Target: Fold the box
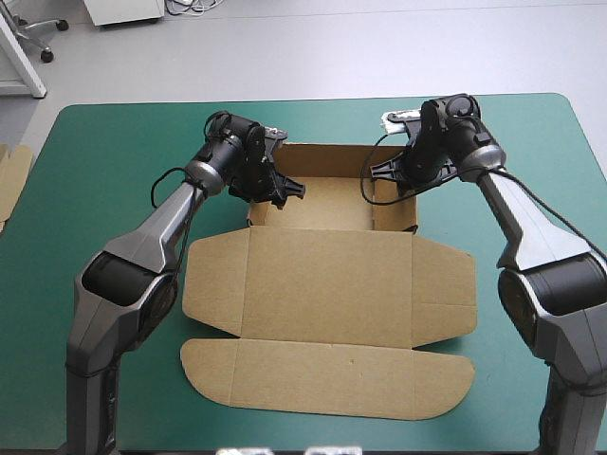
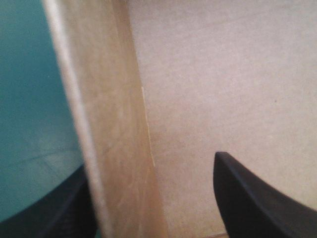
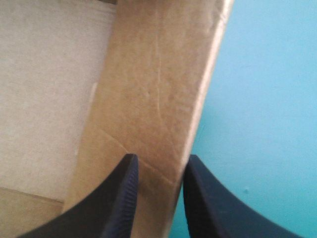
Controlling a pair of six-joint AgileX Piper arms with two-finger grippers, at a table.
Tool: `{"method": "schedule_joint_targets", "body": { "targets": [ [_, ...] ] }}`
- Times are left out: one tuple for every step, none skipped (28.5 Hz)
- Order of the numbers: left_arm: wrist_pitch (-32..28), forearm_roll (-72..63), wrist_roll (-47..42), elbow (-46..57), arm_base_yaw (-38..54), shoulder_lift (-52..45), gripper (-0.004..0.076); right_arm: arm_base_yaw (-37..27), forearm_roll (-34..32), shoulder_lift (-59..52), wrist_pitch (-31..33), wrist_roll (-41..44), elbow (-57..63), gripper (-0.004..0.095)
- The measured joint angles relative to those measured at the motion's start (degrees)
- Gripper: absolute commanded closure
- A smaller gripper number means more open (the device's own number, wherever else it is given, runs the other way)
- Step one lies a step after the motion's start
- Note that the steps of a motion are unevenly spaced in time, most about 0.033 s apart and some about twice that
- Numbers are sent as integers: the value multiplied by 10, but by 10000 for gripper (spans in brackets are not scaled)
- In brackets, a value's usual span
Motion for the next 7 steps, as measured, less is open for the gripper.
{"method": "schedule_joint_targets", "body": {
  "targets": [
    [0,-2,1,0,0,-7,253,0,0,-8,1,0,0,607],
    [0,-2,1,0,0,-18,253,0,-2,-20,1,0,0,607],
    [0,-1,2,0,0,-25,253,0,-2,-26,1,0,0,608],
    [0,3,2,0,0,-36,253,0,-2,-35,1,0,0,609],
    [0,8,3,0,0,-47,253,0,-2,-41,1,0,0,613],
    [0,14,4,-1,0,-55,253,0,-5,-51,1,0,0,619],
    [1,21,4,-2,0,-66,253,0,-7,-60,1,0,0,623]
  ]
}}
